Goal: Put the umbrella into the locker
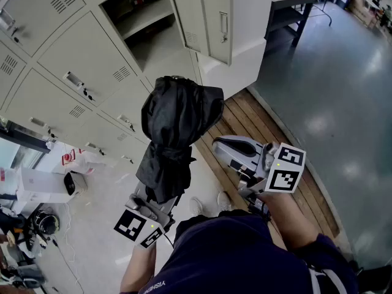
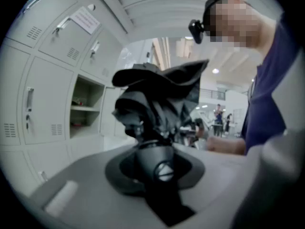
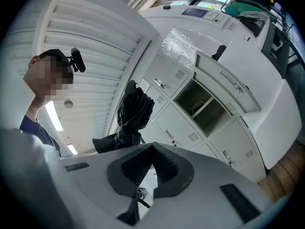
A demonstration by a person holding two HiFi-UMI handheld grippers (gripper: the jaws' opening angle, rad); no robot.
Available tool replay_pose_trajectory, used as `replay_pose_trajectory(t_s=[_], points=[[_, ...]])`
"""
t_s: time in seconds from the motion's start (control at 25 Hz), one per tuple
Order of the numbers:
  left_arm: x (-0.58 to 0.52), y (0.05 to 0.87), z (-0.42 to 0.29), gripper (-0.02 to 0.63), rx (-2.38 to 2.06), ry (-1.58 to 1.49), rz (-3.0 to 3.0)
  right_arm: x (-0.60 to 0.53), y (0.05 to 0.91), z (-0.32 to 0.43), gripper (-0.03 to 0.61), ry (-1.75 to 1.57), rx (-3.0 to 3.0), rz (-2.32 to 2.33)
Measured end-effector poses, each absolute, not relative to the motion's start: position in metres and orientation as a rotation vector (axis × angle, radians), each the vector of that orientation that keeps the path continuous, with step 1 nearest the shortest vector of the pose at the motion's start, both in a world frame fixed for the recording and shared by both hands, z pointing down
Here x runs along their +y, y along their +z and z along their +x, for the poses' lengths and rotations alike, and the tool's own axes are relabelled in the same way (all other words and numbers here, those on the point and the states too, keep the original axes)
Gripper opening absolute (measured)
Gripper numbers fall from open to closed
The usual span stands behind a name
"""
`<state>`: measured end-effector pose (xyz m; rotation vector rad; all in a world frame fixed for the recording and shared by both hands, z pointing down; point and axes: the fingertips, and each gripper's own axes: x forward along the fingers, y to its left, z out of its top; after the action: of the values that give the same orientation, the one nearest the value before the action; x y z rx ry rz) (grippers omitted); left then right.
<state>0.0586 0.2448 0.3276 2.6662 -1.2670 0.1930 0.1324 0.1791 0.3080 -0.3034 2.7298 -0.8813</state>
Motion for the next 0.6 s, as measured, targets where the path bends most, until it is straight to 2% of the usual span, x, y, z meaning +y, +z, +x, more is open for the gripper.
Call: replay_pose_trajectory(t_s=[0.4,0.6], points=[[0.245,0.327,0.061,0.094,-1.273,0.183,2.671,0.177,0.307,0.132,0.006,-0.876,2.730,-0.292],[0.231,0.339,0.062,0.094,-1.265,0.158,2.610,0.154,0.324,0.142,0.008,-0.995,2.688,-0.327]])
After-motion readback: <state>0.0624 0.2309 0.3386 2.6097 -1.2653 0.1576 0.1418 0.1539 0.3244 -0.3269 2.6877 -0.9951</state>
